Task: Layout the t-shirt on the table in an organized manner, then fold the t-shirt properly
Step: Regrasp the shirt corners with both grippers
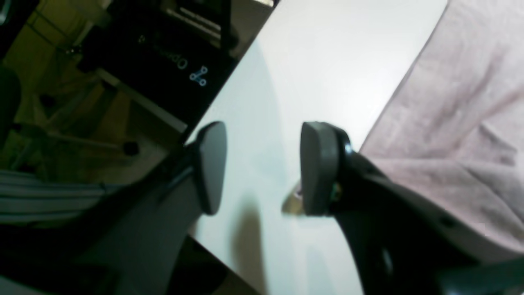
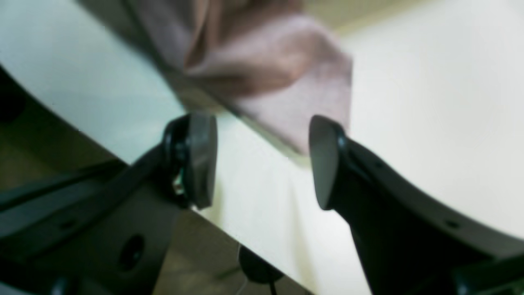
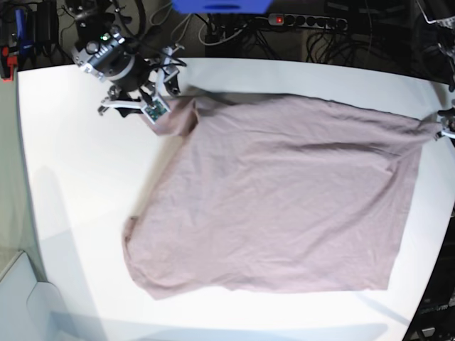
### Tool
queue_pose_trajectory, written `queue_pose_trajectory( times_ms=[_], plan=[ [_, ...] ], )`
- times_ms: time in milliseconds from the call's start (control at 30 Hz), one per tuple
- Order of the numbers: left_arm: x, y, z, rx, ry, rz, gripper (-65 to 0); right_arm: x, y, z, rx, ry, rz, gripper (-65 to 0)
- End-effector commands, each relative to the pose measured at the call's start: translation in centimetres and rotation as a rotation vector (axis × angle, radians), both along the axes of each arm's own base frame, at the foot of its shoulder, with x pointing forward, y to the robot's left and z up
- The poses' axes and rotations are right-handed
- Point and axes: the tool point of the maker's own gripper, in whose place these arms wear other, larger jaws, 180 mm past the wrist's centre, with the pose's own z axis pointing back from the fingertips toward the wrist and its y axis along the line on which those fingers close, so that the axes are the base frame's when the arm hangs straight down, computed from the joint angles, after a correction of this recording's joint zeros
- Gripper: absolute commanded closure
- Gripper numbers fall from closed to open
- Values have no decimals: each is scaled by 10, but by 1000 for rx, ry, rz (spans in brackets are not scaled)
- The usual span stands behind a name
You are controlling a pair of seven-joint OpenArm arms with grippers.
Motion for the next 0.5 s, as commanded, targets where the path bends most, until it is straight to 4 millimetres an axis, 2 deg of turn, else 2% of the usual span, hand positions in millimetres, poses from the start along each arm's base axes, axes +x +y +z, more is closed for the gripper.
queue_pose_trajectory(
  times_ms=[0, 167, 300, 400, 467],
  plan=[
    [4, 7, 17, 42, -32, -5, -286, 13, -6, 9, -10, -41, -5, -365],
    [14, -11, 35, 60, -81, -54, -286, 36, -28, 3, -44, -49, -59, -365],
    [21, -36, 42, 38, -137, -79, -286, 50, -35, -8, -57, -33, -71, -365],
    [40, -71, 37, 6, -148, -161, -286, 54, -39, -19, -64, -5, -80, -365],
    [44, -93, 21, -37, -102, -204, -285, 52, -40, -28, -64, 21, -82, -365]
  ],
)
